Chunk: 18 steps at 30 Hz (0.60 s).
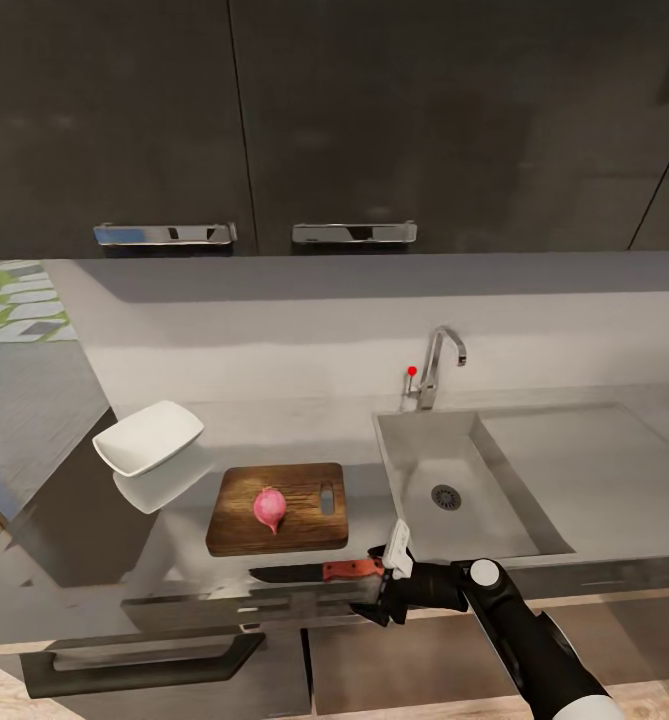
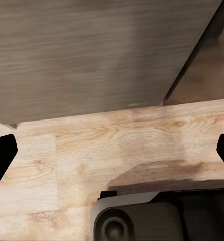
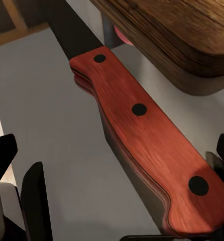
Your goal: In the kitchen, take the Vidalia onion out of the sink, dice it on the chopping board with the paring knife, put the diced onion into the bowl on the countertop, then place both the paring knife and the chopping board into the sink.
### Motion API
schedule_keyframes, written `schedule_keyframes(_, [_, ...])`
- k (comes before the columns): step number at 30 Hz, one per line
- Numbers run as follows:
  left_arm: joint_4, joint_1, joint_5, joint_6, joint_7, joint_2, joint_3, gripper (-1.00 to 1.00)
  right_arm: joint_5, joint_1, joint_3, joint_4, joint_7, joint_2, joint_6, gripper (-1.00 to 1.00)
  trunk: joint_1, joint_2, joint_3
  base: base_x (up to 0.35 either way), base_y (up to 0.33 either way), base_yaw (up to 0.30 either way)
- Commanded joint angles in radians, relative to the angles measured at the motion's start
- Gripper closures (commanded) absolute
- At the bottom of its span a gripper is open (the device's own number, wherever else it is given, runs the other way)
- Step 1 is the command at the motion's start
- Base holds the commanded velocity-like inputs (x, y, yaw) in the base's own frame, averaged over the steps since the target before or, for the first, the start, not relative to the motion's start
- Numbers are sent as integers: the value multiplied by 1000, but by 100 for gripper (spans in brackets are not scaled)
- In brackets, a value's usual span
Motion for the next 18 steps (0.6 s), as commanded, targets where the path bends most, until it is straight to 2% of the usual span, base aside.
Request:
schedule_keyframes(1, [1,0,1,-2,5,1,-3,-100,2,-1,1,-2,3,-1,7,-100,1,-2,-2,0,0,0])
schedule_keyframes(3, [4,0,1,-2,5,1,-3,-100,2,-1,1,-2,2,-1,7,-100,1,-2,-2,0,0,0])
schedule_keyframes(4, [5,0,1,-2,5,1,-3,-100,2,-1,1,-2,2,-1,7,100,1,-2,-2,0,0,0])
schedule_keyframes(18, [7,-1,1,-2,5,1,-3,-100,2,-1,1,-2,2,1,7,100,1,-2,-2,0,0,0])
